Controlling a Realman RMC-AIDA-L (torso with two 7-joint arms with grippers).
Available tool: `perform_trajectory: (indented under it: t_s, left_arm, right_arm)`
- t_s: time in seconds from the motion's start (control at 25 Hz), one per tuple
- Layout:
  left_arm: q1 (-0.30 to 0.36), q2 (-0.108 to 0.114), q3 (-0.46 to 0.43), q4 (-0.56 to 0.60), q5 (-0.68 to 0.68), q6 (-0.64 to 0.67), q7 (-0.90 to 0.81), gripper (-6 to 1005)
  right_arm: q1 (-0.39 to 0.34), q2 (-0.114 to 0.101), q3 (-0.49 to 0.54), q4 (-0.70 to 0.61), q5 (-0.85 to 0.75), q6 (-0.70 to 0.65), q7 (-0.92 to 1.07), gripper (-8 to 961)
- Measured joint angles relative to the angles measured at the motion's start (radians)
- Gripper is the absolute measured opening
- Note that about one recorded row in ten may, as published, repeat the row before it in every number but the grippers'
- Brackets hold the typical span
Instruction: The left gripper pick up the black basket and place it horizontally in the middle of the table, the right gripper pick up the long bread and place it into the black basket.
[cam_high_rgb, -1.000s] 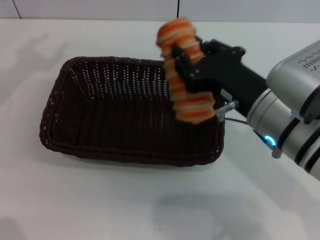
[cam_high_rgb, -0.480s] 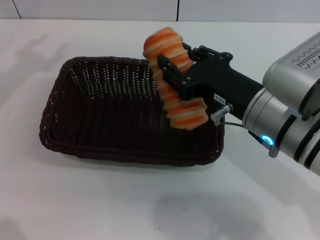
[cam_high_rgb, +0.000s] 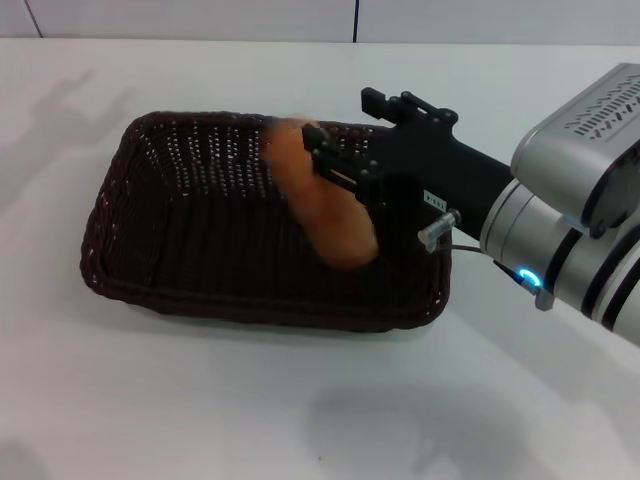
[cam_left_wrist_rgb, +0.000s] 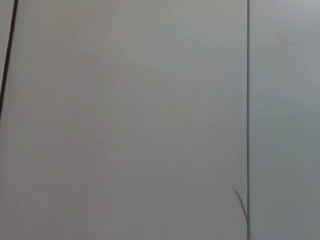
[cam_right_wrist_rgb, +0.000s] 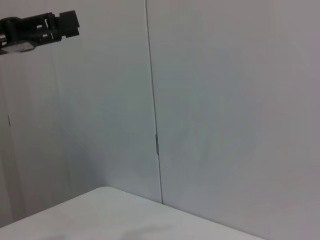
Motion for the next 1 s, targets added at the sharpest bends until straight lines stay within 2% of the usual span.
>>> perform_trajectory:
  t_s: [0.16, 0.36, 0.56, 0.6, 0.72, 0.76, 0.88, 0.92, 0.96, 1.0]
  left_arm:
    - [0.002, 0.0, 0.0, 0.0, -0.001, 0.0, 0.0, 676]
    - [0.004, -0.007, 0.0, 0.002, -0.001, -0.001, 0.004, 676]
    - [0.007, -0.011, 0.0, 0.01, -0.001, -0.005, 0.008, 676]
    - [0.007, -0.011, 0.0, 0.01, -0.001, -0.005, 0.008, 676]
    - [0.01, -0.012, 0.0, 0.011, -0.001, -0.008, 0.009, 676]
    - [0.011, -0.013, 0.0, 0.012, -0.001, -0.008, 0.009, 676]
    - [0.011, -0.014, 0.0, 0.012, -0.001, -0.008, 0.009, 676]
    - [0.011, -0.015, 0.0, 0.012, -0.001, -0.008, 0.01, 676]
    - [0.011, -0.015, 0.0, 0.012, -0.001, -0.008, 0.01, 676]
    - [0.011, -0.017, 0.0, 0.012, -0.002, -0.008, 0.01, 676]
  right_arm:
    - [-0.002, 0.004, 0.013, -0.004, -0.005, 0.002, 0.0, 719]
    - [-0.012, 0.03, 0.071, -0.017, -0.063, -0.052, -0.014, 726]
    - [-0.007, 0.034, 0.086, -0.029, -0.171, -0.384, -0.023, 726]
    - [-0.007, 0.034, 0.086, -0.029, -0.171, -0.384, -0.023, 726]
    - [-0.008, 0.034, 0.072, -0.049, -0.2, -0.572, -0.023, 726]
    - [-0.004, 0.034, 0.045, -0.075, -0.235, -0.714, -0.019, 726]
    - [0.018, 0.034, -0.032, -0.138, -0.316, -0.961, 0.005, 726]
    - [0.042, 0.034, -0.094, -0.204, -0.392, -1.153, 0.054, 726]
    - [0.042, 0.034, -0.094, -0.204, -0.392, -1.153, 0.054, 726]
    - [0.067, 0.034, -0.15, -0.291, -0.474, -1.333, 0.135, 726]
